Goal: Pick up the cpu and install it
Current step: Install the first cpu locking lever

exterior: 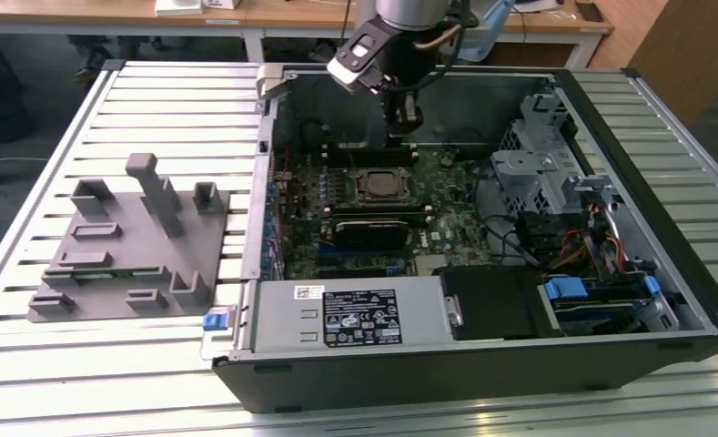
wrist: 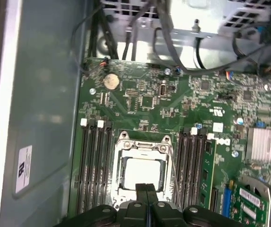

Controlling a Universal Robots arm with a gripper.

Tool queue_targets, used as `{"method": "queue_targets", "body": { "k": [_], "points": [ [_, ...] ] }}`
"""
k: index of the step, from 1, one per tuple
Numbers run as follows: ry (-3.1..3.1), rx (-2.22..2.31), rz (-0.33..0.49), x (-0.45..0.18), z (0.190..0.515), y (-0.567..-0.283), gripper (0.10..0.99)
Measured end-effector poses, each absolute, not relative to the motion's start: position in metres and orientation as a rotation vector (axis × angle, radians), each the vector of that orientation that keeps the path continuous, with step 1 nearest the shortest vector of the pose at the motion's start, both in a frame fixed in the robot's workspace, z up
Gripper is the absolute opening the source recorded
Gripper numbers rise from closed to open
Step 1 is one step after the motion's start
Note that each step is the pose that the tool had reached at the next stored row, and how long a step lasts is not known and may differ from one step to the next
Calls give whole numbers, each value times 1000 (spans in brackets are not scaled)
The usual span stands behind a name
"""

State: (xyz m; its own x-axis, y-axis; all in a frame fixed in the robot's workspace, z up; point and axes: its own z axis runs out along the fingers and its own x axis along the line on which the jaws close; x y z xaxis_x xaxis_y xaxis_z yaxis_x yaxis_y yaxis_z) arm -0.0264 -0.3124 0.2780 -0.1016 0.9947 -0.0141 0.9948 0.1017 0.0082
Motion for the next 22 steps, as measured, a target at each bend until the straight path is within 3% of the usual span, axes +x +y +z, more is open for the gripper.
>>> {"method": "queue_targets", "body": {
  "k": [22],
  "points": [
    [2559,1789,4,-26,276,-312,106]
  ]
}}
